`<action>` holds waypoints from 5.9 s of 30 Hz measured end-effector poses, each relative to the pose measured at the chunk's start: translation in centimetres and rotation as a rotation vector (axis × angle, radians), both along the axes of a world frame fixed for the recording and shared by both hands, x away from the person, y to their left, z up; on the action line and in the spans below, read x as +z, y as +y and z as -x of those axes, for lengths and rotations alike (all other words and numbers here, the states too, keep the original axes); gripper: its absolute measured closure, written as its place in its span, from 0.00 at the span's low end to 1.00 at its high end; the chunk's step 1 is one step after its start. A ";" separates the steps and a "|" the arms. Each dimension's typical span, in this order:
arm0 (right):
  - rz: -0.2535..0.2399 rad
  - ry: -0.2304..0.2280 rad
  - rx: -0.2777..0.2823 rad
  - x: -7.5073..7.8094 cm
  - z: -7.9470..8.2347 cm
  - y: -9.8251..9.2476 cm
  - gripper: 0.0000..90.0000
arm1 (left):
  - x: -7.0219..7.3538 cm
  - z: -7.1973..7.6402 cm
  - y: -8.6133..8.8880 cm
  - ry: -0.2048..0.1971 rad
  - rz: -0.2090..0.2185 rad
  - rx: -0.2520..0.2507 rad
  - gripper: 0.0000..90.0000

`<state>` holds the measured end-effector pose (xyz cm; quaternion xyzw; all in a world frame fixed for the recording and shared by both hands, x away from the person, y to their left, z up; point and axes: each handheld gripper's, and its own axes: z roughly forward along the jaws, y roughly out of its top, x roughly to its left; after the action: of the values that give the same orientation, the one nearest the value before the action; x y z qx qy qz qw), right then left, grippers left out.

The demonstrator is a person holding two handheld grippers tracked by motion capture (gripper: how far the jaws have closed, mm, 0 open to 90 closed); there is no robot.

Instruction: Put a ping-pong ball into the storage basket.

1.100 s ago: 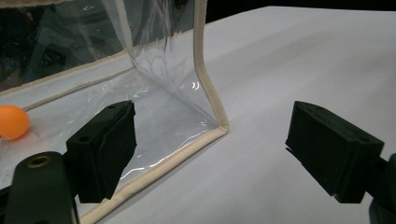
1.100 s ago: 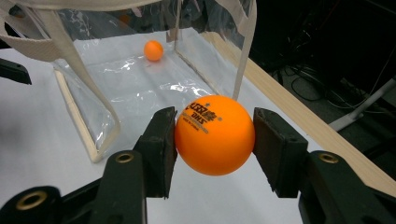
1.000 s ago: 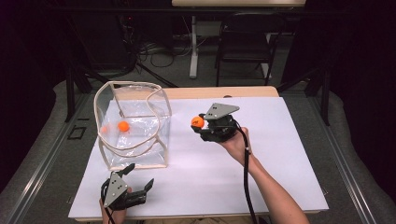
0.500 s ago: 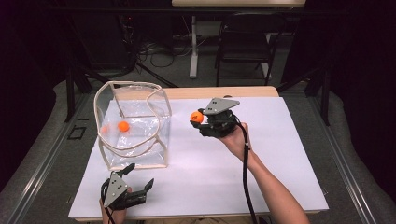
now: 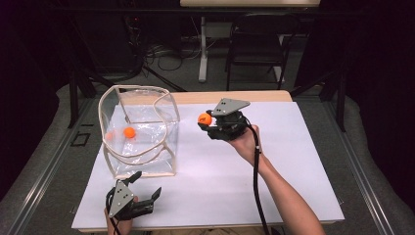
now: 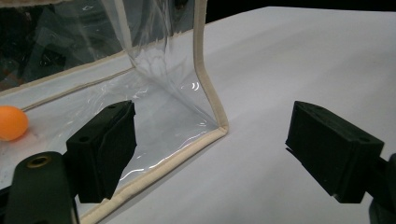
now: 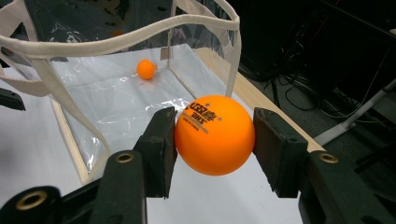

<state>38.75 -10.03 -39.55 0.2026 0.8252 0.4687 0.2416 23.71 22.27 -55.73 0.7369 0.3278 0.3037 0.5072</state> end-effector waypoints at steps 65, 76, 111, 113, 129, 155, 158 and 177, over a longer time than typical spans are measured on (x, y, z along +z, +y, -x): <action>0.013 -0.023 0.019 2.5 -2.1 3.5 0.57 | 0.0 -0.1 0.0 0.000 0.001 -0.003 0.17; 0.016 -0.028 0.027 2.7 -2.2 4.2 0.57 | 0.0 -0.1 0.0 -0.002 0.001 -0.002 0.17; 0.023 -0.042 0.054 3.6 -2.3 6.3 0.56 | 0.0 -0.1 0.0 0.000 0.001 -0.002 0.17; 0.024 -0.040 0.055 3.6 -2.4 6.4 0.57 | 0.0 -0.1 0.0 -0.002 0.003 -0.003 0.17; 0.026 -0.046 0.062 3.7 -2.3 7.1 0.57 | 0.0 -0.1 0.0 -0.002 0.001 -0.003 0.17; 0.030 -0.049 0.074 3.7 -2.6 8.1 0.57 | 0.0 -0.1 0.0 -0.001 0.003 -0.004 0.17; 0.031 -0.050 0.076 3.8 -2.6 8.3 0.57 | 0.0 -0.1 0.0 0.000 0.003 -0.005 0.17; 0.040 -0.055 0.093 4.0 -2.5 9.2 0.57 | 0.0 -0.1 0.0 -0.001 0.006 -0.005 0.17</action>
<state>41.29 -0.81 -35.57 0.1462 0.8360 0.4683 0.2458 23.82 22.27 -55.73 0.7360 0.3268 0.3017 0.5104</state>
